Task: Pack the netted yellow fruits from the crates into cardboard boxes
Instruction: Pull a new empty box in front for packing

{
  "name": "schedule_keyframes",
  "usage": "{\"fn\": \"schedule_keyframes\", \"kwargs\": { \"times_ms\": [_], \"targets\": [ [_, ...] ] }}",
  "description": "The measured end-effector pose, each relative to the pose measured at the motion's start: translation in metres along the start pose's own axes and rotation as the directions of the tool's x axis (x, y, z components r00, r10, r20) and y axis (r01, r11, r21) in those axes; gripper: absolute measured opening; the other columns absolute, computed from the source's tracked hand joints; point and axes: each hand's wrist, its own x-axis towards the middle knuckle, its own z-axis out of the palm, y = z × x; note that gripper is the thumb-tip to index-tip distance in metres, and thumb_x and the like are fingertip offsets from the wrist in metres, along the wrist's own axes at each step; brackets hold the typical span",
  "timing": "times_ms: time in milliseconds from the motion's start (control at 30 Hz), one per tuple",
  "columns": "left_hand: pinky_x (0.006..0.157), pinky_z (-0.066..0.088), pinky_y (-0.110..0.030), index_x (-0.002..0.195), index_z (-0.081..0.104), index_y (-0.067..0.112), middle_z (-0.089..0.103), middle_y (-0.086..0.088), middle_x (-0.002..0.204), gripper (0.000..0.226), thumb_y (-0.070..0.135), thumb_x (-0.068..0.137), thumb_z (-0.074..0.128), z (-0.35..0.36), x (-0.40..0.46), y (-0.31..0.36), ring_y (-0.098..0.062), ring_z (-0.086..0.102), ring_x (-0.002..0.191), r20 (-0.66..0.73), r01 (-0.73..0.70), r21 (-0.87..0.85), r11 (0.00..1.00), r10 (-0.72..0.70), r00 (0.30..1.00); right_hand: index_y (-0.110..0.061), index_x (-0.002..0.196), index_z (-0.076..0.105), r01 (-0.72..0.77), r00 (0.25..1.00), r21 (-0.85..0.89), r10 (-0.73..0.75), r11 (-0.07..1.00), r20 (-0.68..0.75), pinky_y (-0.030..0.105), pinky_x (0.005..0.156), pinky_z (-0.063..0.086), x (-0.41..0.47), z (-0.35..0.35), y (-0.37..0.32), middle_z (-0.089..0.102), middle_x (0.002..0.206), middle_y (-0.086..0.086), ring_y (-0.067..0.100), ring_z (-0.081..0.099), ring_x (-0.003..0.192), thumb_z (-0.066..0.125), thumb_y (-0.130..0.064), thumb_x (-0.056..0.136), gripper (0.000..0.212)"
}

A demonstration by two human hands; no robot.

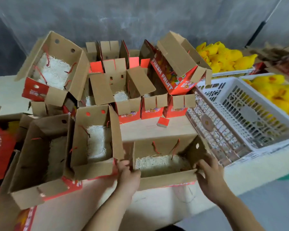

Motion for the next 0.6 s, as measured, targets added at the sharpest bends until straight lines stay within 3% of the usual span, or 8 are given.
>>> {"fn": "schedule_keyframes", "kwargs": {
  "times_ms": [67, 167, 233, 267, 333, 400, 467, 600],
  "targets": [
    [0.093, 0.040, -0.022, 0.149, 0.028, 0.017, 0.053, -0.008, 0.134, 0.067, 0.009, 0.092, 0.062, 0.002, -0.002, -0.017, -0.023, 0.053, 0.115, -0.003, 0.077, 0.078, 0.994, -0.077, 0.997, -0.032, 0.104, 0.061, -0.128, 0.990, -0.066, 0.132, 0.990, 0.053, 0.039, 0.093, 0.029, -0.010, 0.012, -0.001, 0.041, 0.136, -0.004, 0.034, 0.039, 0.122, 0.068, -0.013, 0.082, 0.030],
    [0.100, 0.027, -0.020, 0.155, 0.026, 0.019, 0.043, -0.015, 0.143, 0.086, 0.014, 0.083, 0.073, 0.009, -0.008, -0.015, -0.024, 0.031, 0.127, -0.161, -0.111, 0.325, 0.939, 0.171, 0.972, -0.041, 0.102, 0.054, -0.174, 0.970, 0.037, 0.178, 0.984, -0.167, 0.044, 0.088, 0.030, -0.005, 0.006, -0.004, 0.038, 0.121, -0.008, 0.028, 0.037, 0.106, 0.056, -0.022, 0.076, 0.032],
    [0.108, 0.022, -0.021, 0.152, 0.039, 0.018, 0.042, -0.017, 0.145, 0.084, 0.014, 0.078, 0.079, 0.020, -0.014, 0.006, -0.025, 0.028, 0.131, -0.196, -0.288, 0.437, 0.852, 0.403, 0.894, -0.038, 0.116, 0.056, -0.187, 0.946, 0.085, 0.202, 0.979, -0.252, 0.050, 0.093, 0.033, 0.009, -0.001, 0.000, 0.036, 0.124, -0.001, 0.028, 0.036, 0.111, 0.051, -0.028, 0.075, 0.042],
    [0.112, 0.025, -0.031, 0.145, 0.049, 0.020, 0.046, -0.016, 0.141, 0.075, 0.015, 0.077, 0.079, 0.027, -0.015, 0.018, -0.030, 0.034, 0.131, -0.194, -0.365, 0.506, 0.781, 0.516, 0.834, -0.035, 0.126, 0.056, -0.188, 0.951, 0.088, 0.204, 0.978, -0.234, 0.051, 0.098, 0.034, 0.018, -0.005, 0.004, 0.036, 0.128, 0.003, 0.029, 0.035, 0.116, 0.052, -0.031, 0.077, 0.049],
    [0.102, 0.037, -0.042, 0.125, 0.064, 0.021, 0.060, -0.008, 0.123, 0.048, 0.019, 0.079, 0.075, 0.051, -0.014, 0.038, -0.032, 0.050, 0.120, -0.114, -0.517, 0.609, 0.601, 0.712, 0.693, -0.028, 0.138, 0.055, -0.157, 0.981, 0.087, 0.165, 0.984, -0.097, 0.051, 0.105, 0.036, 0.037, -0.011, 0.015, 0.044, 0.137, 0.008, 0.034, 0.041, 0.123, 0.057, -0.035, 0.086, 0.053],
    [0.096, 0.046, -0.038, 0.115, 0.069, 0.021, 0.068, 0.003, 0.112, 0.028, 0.018, 0.088, 0.069, 0.085, -0.012, 0.053, -0.022, 0.059, 0.110, 0.008, -0.649, 0.531, 0.546, 0.762, 0.648, -0.021, 0.137, 0.060, -0.044, 0.999, 0.129, 0.044, 0.991, 0.000, 0.049, 0.103, 0.042, 0.053, -0.017, 0.030, 0.057, 0.135, 0.008, 0.036, 0.051, 0.123, 0.063, -0.028, 0.092, 0.046],
    [0.093, 0.051, -0.035, 0.111, 0.071, 0.022, 0.069, 0.010, 0.108, 0.018, 0.016, 0.096, 0.065, 0.129, -0.011, 0.068, -0.014, 0.062, 0.104, 0.105, -0.679, 0.379, 0.629, 0.699, 0.707, -0.016, 0.132, 0.064, 0.112, 0.994, 0.206, -0.109, 0.972, -0.027, 0.045, 0.101, 0.045, 0.063, -0.029, 0.046, 0.064, 0.128, 0.005, 0.029, 0.058, 0.119, 0.061, -0.024, 0.093, 0.040],
    [0.085, 0.048, -0.022, 0.104, 0.068, 0.030, 0.065, 0.018, 0.100, 0.013, 0.024, 0.099, 0.057, 0.236, -0.011, 0.104, -0.001, 0.062, 0.095, 0.225, -0.718, 0.283, 0.636, 0.683, 0.694, -0.026, 0.132, 0.060, 0.255, 0.967, 0.381, -0.225, 0.889, -0.121, 0.019, 0.097, 0.042, 0.094, -0.078, 0.099, 0.056, 0.120, -0.020, 0.004, 0.055, 0.114, 0.063, -0.010, 0.096, 0.039]
  ]
}}
